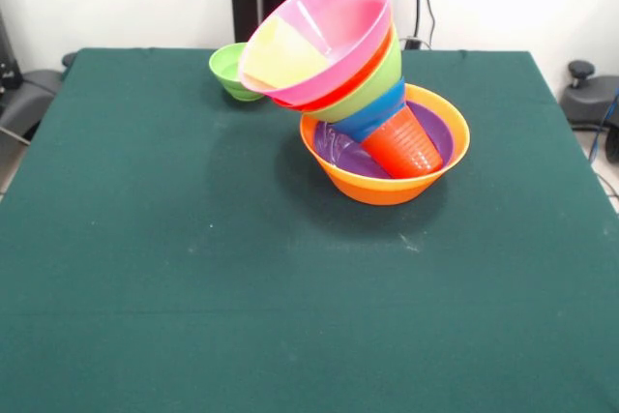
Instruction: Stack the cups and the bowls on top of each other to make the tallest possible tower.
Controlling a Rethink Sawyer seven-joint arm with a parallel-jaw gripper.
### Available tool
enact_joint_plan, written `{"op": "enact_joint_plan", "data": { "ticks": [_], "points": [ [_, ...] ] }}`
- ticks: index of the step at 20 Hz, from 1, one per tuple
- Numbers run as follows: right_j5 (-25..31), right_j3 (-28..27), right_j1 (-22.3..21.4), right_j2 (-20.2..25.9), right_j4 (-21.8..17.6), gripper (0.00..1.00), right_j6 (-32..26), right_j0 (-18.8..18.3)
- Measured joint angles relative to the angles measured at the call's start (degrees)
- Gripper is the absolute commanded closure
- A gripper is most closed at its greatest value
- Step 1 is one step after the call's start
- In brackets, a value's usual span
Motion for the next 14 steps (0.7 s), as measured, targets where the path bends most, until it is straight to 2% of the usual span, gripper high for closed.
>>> {"op": "enact_joint_plan", "data": {
  "ticks": [3,6,7,10,12,14],
  "points": [
    [-3.00,1.66,0.25,1.69,-0.05,1.00,-0.24,-1.34],
    [-6.95,5.09,0.08,5.99,3.37,1.00,-1.19,-4.99],
    [-9.87,7.85,0.08,9.94,7.18,1.00,-2.60,-8.34],
    [-13.64,11.15,0.29,15.46,10.76,1.00,-4.85,-13.03],
    [-14.69,12.04,0.42,17.17,11.31,1.00,-5.61,-14.52],
    [-16.44,13.51,0.73,20.70,11.43,1.00,-6.89,-17.53]
  ]
}}
